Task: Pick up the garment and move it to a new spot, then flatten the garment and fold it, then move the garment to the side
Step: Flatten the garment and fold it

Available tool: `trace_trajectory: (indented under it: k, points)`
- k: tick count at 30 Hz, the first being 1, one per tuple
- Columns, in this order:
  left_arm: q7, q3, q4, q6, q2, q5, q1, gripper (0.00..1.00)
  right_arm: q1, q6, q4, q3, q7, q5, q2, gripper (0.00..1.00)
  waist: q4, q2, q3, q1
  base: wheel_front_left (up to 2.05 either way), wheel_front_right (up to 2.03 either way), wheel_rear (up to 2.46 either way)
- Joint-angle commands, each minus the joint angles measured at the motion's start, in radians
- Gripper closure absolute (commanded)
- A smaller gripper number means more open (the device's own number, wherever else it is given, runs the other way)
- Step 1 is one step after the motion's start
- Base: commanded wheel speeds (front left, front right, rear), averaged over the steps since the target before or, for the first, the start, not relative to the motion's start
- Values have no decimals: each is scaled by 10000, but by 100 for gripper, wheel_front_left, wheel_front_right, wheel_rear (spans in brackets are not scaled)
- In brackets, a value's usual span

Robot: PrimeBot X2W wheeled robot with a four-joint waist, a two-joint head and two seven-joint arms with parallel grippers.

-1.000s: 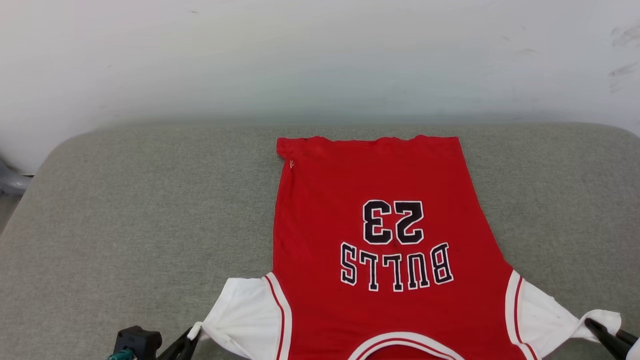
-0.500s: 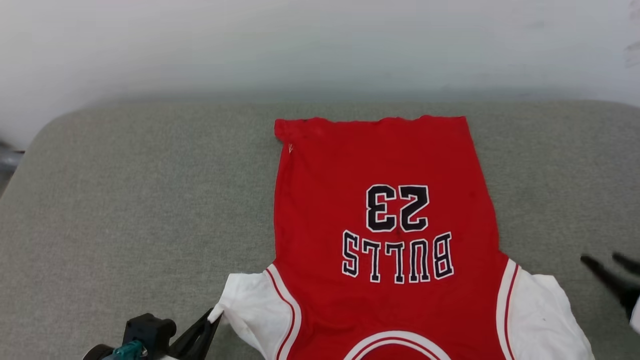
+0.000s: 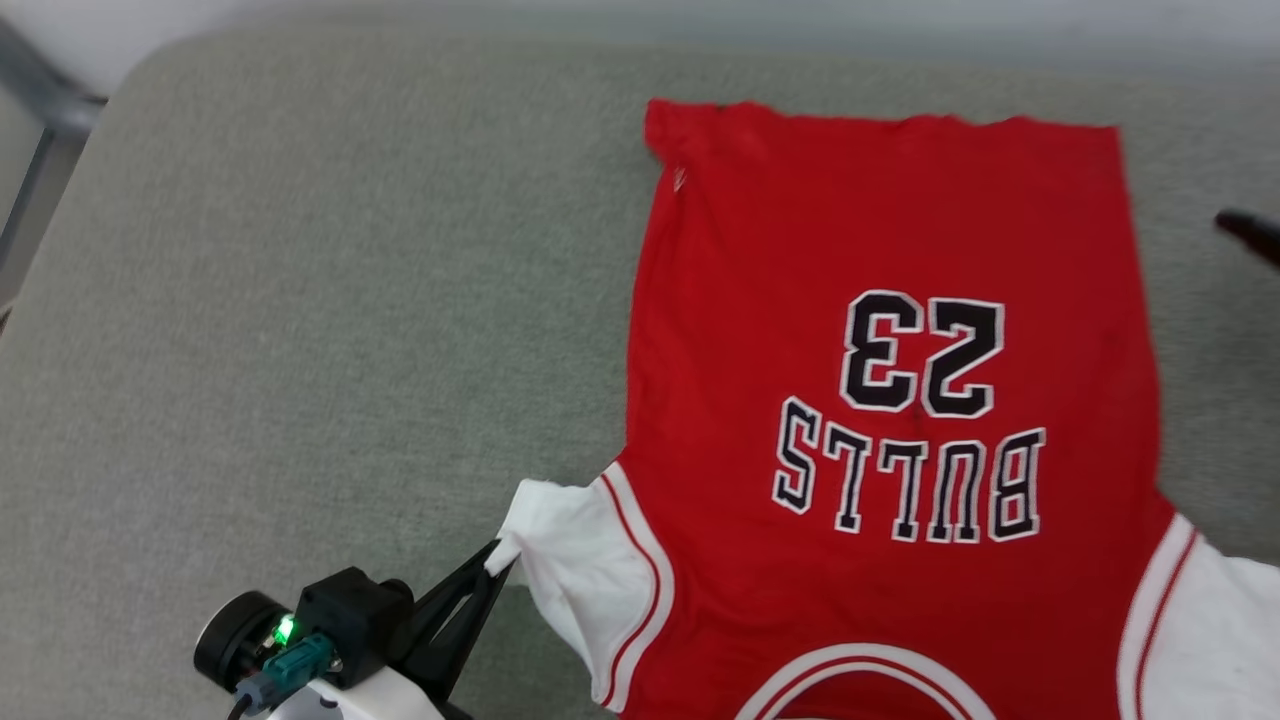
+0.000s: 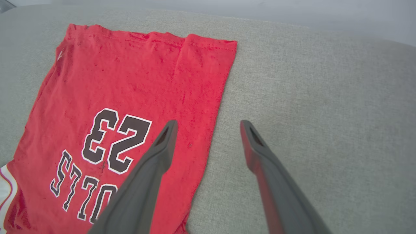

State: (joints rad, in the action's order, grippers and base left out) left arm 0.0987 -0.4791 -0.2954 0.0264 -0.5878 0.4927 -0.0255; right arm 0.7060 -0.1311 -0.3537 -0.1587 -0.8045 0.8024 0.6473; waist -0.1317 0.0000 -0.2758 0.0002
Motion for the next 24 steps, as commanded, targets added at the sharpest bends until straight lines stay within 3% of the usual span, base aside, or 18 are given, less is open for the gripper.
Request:
trace_trajectory:
  k: [1, 2, 6, 14, 16, 24]
  points:
    - [-52, -25, -139, -34, 118, -38, 246, 100, 625, 8, -271, 270, -554, -430, -182, 0, -870, 0, -1021, -2, 0, 0, 0]
    - [-121, -89, -204, -91, 182, -149, 503, 100, 1337, 8, -692, 741, -1315, -1056, -418, 0, -1191, 0, -1457, -2, 0, 0, 0]
    - [-259, -287, -241, -302, 371, -301, 937, 100, 2539, 8, -1070, 1462, -2453, -2621, -429, 0, -1826, 0, -2168, -2, 0, 0, 0]
    - [-577, -705, -32, -698, 849, -423, 1724, 100, 3555, 8, -1417, 2973, -3381, -4888, -653, 0, -2854, 0, -3060, -2, 0, 0, 0]
    - [-688, -773, 49, -753, 938, -474, 1890, 100, 3612, 8, -1374, 3477, -3543, -5540, -974, 0, -3082, 0, -3283, -2, 0, 0, 0]
    - [-869, -713, 219, -774, 958, -504, 2143, 100, 2827, 6, -1160, 3792, -4301, -5890, -1417, 0, -3247, 0, -3465, -2, 0, 0, 0]
